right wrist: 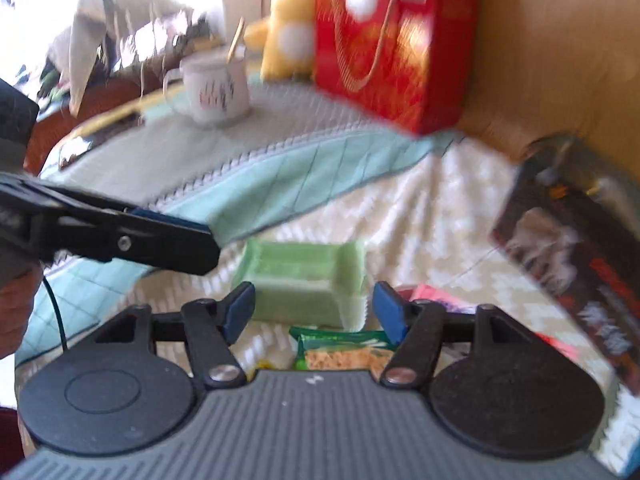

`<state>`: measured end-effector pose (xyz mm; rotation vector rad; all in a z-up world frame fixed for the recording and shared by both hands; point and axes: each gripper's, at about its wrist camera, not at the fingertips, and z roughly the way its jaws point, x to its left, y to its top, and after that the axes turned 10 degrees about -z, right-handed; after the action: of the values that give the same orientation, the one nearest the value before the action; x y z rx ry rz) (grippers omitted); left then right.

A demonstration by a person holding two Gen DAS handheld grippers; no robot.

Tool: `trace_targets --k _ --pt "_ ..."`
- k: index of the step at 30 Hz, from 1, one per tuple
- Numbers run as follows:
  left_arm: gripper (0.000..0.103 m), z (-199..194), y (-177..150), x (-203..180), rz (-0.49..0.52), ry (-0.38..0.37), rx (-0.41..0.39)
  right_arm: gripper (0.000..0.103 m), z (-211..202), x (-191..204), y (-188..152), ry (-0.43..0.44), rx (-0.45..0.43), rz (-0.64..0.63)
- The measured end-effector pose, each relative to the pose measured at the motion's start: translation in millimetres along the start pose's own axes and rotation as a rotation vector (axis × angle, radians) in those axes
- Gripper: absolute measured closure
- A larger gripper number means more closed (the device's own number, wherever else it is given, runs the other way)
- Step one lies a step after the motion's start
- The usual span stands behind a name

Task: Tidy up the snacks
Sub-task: 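Lift the pastry into the black tin box and open the right gripper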

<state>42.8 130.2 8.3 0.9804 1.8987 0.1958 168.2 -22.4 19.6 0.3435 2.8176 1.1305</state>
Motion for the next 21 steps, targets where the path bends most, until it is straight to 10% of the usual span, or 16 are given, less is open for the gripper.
trace_targets --k 2,8,21 --pt "0.037 14.9 1.3 6.0 -0.038 0.0 0.044 0.024 7.2 1.6 0.5 0.027 -0.008 -0.022" --pt "0.041 23.9 10.0 -4.1 -0.027 -0.002 0.012 0.057 -7.3 29.2 -8.9 -0.128 -0.098 -0.094" --pt "0.041 121.0 71.3 -150.7 0.229 -0.19 0.026 0.059 -105.1 -62.0 -25.6 -0.506 -0.335 0.084"
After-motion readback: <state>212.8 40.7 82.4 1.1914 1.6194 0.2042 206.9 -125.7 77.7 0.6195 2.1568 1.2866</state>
